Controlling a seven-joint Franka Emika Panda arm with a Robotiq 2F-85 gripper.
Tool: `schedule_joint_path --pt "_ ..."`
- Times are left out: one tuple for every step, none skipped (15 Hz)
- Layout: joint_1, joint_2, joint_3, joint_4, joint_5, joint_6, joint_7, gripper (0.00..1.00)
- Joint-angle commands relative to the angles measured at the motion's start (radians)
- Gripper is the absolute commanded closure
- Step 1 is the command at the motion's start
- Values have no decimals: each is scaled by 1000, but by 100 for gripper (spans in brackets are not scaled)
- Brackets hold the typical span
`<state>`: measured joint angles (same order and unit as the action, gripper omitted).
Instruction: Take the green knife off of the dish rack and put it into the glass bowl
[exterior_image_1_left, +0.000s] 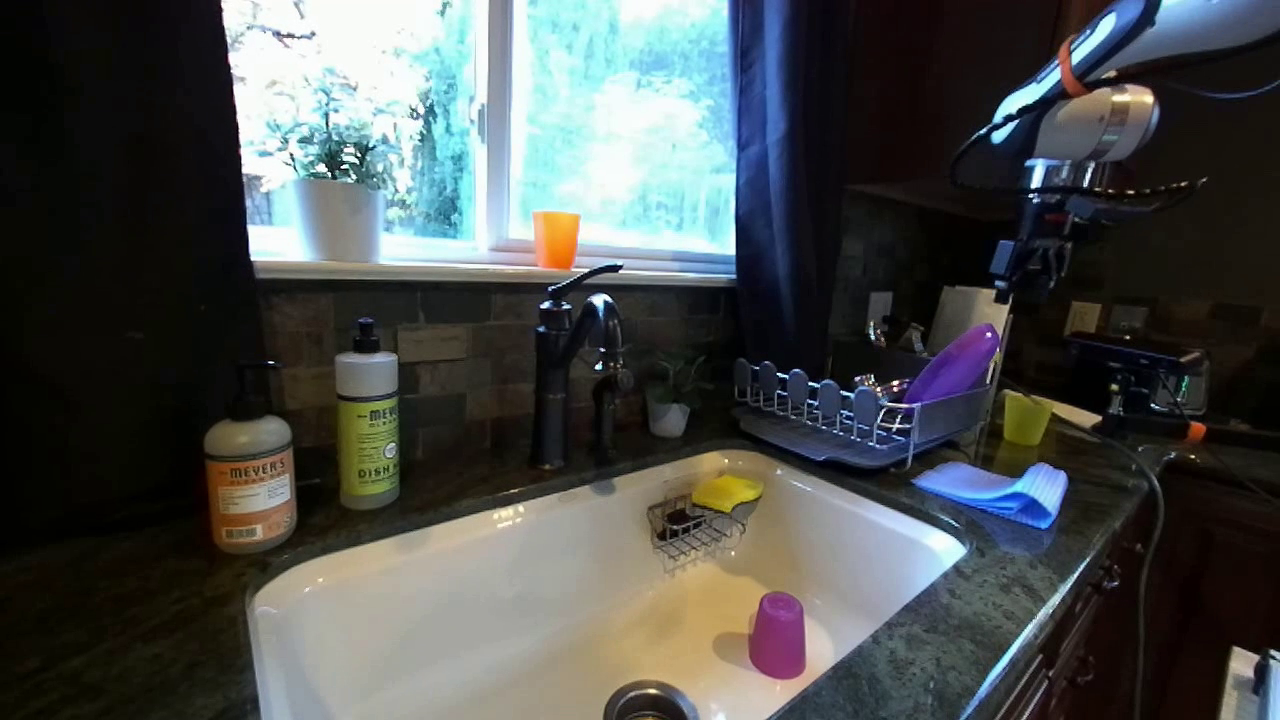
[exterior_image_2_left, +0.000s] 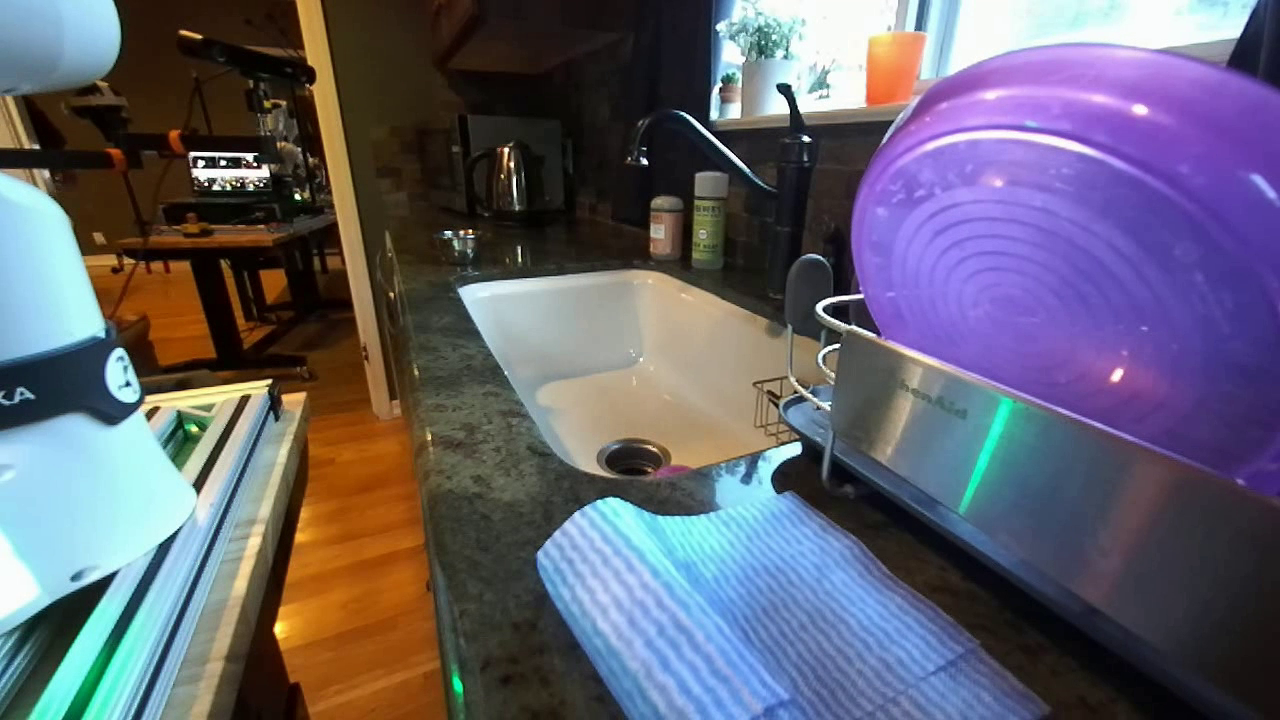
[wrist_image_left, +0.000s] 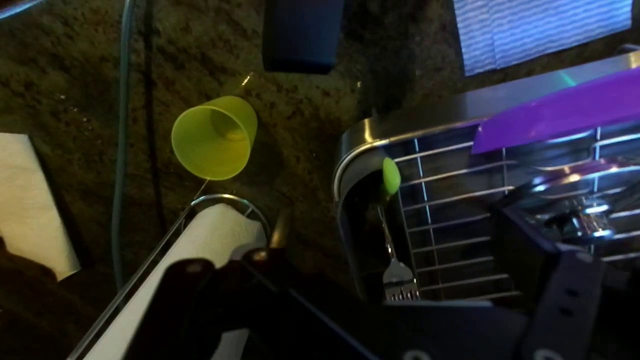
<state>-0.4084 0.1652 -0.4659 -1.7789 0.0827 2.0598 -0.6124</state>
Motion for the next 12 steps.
schedule_joint_path --pt "-53 101 53 49 2 -7 -37 0" --pt "-63 118 65 58 0 -15 -41 0" --pt "-71 134 74 66 -8 -13 -40 0" --pt "-79 149 83 75 -14 -9 -40 0" --pt "-86 164 90 89 -18 -11 -42 0" --pt "-92 176 97 105 -21 -17 -40 0" --pt "-98 183 103 114 -26 -26 -43 0" --pt "-103 189 107 122 -32 -31 -45 1" --pt "-106 193 110 122 -40 -30 -48 2" --pt "-110 199 115 127 -44 -32 -52 9" --pt "-115 204 119 131 -45 -36 -59 11" --pt "-119 207 123 129 -45 -38 -64 15"
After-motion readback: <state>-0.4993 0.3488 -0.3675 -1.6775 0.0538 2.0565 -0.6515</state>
